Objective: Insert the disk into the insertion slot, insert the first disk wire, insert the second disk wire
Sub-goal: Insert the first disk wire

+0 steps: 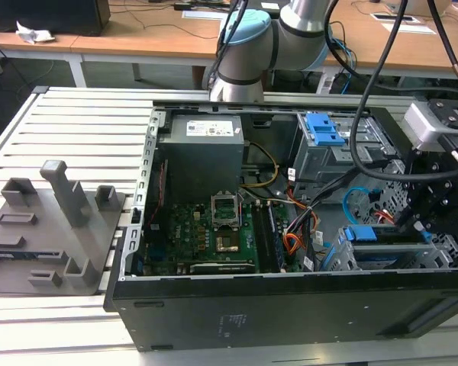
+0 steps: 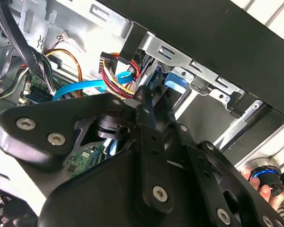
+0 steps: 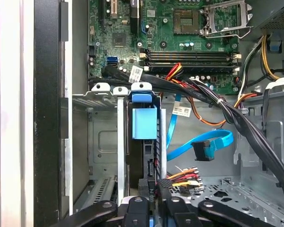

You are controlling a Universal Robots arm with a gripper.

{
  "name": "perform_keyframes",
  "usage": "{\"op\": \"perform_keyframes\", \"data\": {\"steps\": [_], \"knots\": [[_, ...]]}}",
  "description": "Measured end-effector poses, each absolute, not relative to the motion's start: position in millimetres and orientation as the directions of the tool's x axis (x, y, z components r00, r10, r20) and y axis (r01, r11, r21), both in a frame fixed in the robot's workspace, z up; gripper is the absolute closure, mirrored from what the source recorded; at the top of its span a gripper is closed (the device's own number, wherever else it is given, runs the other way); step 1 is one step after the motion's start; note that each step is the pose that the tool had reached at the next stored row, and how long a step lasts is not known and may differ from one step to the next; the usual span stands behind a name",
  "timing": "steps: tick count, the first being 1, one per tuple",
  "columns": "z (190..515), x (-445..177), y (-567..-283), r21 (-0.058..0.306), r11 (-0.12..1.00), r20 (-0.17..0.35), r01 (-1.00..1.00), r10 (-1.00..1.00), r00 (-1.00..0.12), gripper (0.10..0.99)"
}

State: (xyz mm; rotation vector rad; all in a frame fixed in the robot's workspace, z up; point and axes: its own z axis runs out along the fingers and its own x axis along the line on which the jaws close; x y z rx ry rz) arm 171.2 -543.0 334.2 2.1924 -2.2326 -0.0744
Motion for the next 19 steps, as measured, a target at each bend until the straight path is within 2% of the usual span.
{"op": "perform_keyframes", "data": {"steps": [1,2,3,9,19], "knots": [[334.5,171.2,-542.9,0.042,0.018,-0.024,-0.999,-1.0,-0.019,0.776],[334.5,171.2,-542.9,0.042,0.018,-0.024,-0.999,-1.0,-0.019,0.776],[334.5,171.2,-542.9,0.042,0.018,-0.024,-0.999,-1.0,-0.019,0.71],[337.6,171.3,-542.9,0.042,0.018,-0.024,-0.999,-1.0,-0.019,0.71],[367.0,171.3,-542.9,0.042,0.018,-0.024,-0.999,-1.0,-0.019,0.71]]}}
